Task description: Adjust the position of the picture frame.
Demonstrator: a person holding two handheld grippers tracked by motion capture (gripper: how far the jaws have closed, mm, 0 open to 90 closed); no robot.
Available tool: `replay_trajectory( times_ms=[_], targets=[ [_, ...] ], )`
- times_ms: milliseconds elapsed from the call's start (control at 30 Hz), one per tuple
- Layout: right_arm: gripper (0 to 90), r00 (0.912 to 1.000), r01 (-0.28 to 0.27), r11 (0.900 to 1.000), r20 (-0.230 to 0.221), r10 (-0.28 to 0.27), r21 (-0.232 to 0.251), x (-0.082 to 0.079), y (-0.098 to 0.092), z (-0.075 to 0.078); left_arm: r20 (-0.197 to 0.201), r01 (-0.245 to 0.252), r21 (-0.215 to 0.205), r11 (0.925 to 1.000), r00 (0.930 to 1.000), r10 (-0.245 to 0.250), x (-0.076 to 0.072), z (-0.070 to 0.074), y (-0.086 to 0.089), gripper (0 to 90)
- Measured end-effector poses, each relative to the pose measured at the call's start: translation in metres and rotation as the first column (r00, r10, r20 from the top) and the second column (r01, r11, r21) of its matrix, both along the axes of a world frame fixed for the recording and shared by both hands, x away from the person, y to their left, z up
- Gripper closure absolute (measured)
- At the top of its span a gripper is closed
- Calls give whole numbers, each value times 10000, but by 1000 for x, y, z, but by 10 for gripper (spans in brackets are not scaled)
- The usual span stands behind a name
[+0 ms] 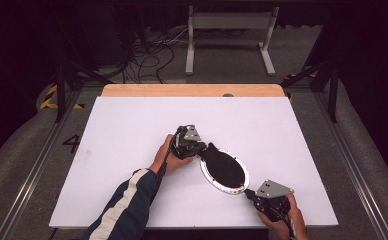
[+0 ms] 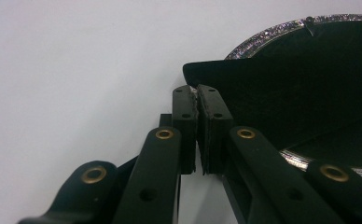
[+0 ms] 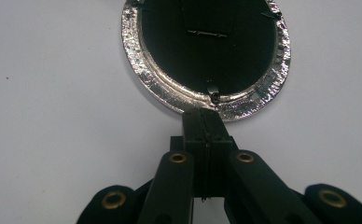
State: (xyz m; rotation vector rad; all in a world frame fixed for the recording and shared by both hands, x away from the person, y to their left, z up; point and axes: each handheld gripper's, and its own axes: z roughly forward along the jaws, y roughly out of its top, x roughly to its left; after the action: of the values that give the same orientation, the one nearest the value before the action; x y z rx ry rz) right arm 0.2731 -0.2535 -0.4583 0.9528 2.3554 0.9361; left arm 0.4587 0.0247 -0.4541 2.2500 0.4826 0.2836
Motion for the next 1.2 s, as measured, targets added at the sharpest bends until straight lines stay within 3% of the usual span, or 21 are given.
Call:
replay_trajectory(
  times_ms=[100,267,467,600,733,767,900,1200],
  targets=[
    [900,9998,125,9993,-176,-119,352,4,-1,-1,-239,249,-59,9997,9994,-250,1,0,2,894],
    [900,9997,140,9995,-192,-134,294,7,0,0,-651,487,-54,9988,9967,-490,1,1,7,897],
    [900,9996,249,9994,-138,-246,253,12,1,0,-678,738,384,9965,9952,-711,-5,-2,16,898],
    [900,9990,395,9988,-205,-389,293,18,1,1,-777,644,194,9977,9950,-627,-9,-4,24,899],
    [900,9978,594,9976,-322,-582,368,24,1,1,-800,580,210,9981,9952,-561,-15,-4,31,899],
    [900,9978,602,9976,-311,-592,328,26,1,1,-797,581,384,9976,9953,-549,-17,-5,34,899],
    [900,9968,738,9966,-343,-725,368,33,3,2,-1029,562,139,9983,9932,-545,-24,-6,45,898],
    [900,9956,906,9955,-262,-899,280,45,9,2,-859,378,690,9969,9958,-318,-48,-2,56,899]
  ],
)
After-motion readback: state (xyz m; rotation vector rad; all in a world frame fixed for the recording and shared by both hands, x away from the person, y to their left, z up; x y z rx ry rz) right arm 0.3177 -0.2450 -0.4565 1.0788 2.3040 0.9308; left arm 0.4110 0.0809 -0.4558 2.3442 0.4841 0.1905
